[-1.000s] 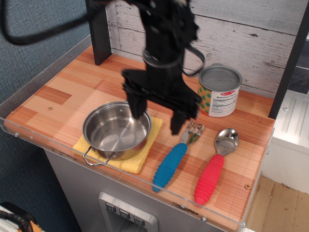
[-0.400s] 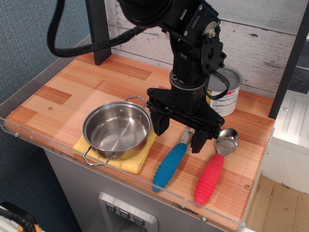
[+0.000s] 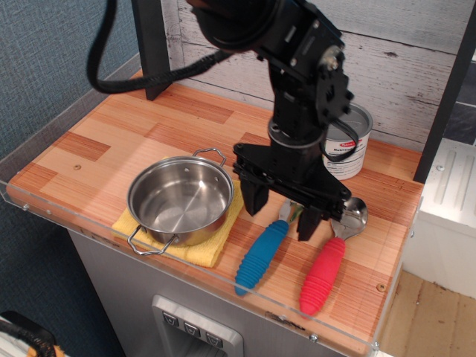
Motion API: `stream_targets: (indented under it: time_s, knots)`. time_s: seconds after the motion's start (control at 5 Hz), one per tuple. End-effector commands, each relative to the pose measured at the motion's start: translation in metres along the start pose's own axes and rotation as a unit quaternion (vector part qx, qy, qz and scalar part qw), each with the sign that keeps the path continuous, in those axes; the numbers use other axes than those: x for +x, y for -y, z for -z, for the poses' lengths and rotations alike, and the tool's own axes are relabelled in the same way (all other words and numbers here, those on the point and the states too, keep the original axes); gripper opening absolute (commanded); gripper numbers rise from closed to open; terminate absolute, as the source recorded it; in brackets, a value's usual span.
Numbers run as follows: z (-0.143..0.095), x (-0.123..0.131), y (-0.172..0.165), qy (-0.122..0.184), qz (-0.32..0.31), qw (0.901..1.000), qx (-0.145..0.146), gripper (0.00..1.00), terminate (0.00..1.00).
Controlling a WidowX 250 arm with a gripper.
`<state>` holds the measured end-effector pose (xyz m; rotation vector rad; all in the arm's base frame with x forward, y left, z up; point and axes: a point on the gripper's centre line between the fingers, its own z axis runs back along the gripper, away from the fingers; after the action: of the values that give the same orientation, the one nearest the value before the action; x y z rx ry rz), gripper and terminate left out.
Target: Move the fork to the left side of the silver vessel
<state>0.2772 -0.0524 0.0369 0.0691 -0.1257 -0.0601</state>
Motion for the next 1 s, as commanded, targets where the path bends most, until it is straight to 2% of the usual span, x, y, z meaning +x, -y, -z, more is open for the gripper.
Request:
stream_targets:
  time_s: [0.0, 0.8]
  knots:
    - [0.0, 0.001, 0.005, 0.011, 0.007, 0.9999, 0.001, 1.0, 0.0]
    - [0.025, -0.001, -0.003, -0.016, -0.002, 0.9997, 0.016, 1.0, 0.0]
